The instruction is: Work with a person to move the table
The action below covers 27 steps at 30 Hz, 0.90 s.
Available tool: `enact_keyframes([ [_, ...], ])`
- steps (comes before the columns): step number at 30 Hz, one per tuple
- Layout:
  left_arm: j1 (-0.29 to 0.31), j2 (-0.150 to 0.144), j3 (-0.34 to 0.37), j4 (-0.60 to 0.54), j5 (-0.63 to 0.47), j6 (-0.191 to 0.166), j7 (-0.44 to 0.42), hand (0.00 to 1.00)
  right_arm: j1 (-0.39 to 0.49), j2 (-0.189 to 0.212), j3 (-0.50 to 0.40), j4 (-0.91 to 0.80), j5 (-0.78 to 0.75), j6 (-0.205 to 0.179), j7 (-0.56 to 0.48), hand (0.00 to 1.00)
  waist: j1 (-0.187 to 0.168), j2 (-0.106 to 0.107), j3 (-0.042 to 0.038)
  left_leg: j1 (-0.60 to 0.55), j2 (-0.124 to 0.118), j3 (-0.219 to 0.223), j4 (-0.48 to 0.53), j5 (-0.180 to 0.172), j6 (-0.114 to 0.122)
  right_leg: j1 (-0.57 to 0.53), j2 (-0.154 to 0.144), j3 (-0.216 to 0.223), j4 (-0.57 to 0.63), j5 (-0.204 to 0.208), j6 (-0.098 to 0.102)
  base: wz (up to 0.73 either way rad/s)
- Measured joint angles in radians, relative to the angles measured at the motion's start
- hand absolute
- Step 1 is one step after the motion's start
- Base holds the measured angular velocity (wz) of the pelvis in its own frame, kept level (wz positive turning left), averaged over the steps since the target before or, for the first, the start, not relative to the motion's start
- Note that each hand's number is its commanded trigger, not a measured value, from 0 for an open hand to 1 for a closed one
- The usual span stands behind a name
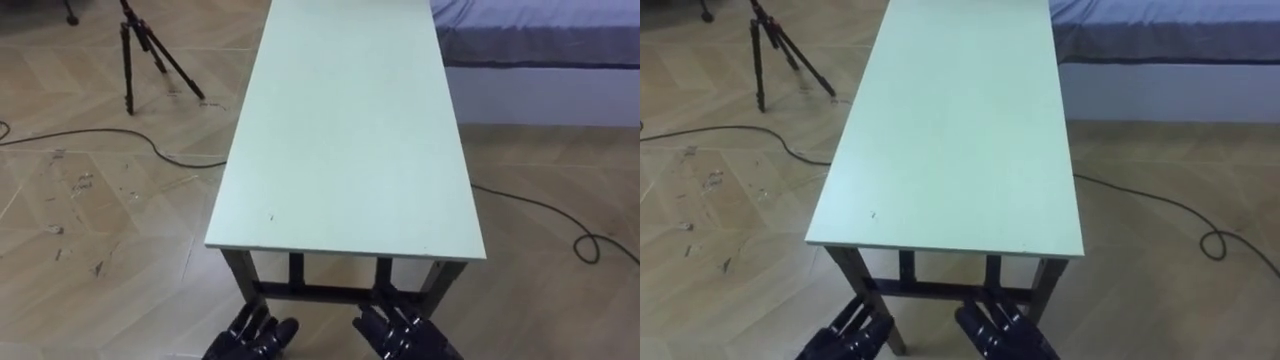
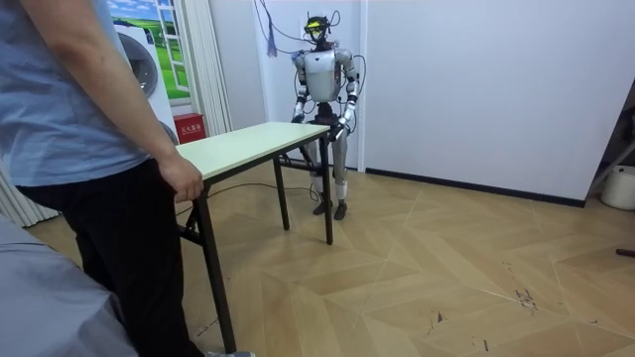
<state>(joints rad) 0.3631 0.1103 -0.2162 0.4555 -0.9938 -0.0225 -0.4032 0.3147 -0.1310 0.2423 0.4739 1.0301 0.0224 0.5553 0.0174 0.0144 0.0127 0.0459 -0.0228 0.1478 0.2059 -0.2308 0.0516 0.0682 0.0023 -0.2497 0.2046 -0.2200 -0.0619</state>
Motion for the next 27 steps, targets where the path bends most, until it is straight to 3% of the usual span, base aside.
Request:
enact_keyframes([
  [4,-0.001,0.002,-0.017,-0.057,-0.018,0.0,-0.001,0.0,-0.007,-0.002,0.028,-0.022,0.024,0.0,0.009,0.0,0.012,-0.003,-0.0006,0.002,0.0,0.002,0.005,0.0,0.0,0.003,0.0,0.003,0.0,0.0,0.0,0.0],
  [8,-0.001,0.031,-0.054,-0.125,-0.028,0.0,-0.001,0.0,-0.026,-0.01,0.041,-0.028,0.025,0.0,0.01,0.0,0.007,-0.01,-0.0007,0.004,0.0,0.001,0.015,0.0,0.0,0.005,-0.001,0.004,0.001,0.0,0.0,0.0],
  [13,-0.025,0.034,-0.07,-0.136,-0.078,0.005,0.0,0.0,-0.045,-0.019,0.05,-0.055,0.03,0.0,0.001,0.0,0.009,-0.015,0.003,0.019,0.001,0.001,0.011,0.0,0.0,0.019,0.0,0.003,-0.001,0.0,0.0,0.0],
  [19,-0.061,0.05,-0.071,-0.142,-0.095,0.021,0.0,0.0,-0.082,-0.022,0.05,-0.062,0.032,0.001,-0.021,0.0,0.012,-0.019,0.0026,0.019,0.0,0.002,0.012,0.0,0.0,0.018,0.0,0.004,-0.003,0.0,0.0,0.0],
  [22,-0.062,0.071,-0.07,-0.142,-0.095,0.031,0.0,0.0,-0.09,-0.025,0.05,-0.061,0.032,0.003,-0.032,0.0,0.011,-0.02,0.0013,0.019,0.0,0.003,0.014,0.0,0.0,0.019,0.0,0.004,-0.004,0.0,0.0,0.0],
  [27,-0.09,0.084,-0.068,-0.163,-0.095,0.064,-0.001,0.0,-0.115,-0.044,0.05,-0.061,0.034,0.025,-0.042,0.0,0.01,-0.017,0.0022,0.019,0.0,0.001,0.016,0.0,0.0,0.021,-0.001,0.001,-0.001,0.0,0.0,0.0],
])
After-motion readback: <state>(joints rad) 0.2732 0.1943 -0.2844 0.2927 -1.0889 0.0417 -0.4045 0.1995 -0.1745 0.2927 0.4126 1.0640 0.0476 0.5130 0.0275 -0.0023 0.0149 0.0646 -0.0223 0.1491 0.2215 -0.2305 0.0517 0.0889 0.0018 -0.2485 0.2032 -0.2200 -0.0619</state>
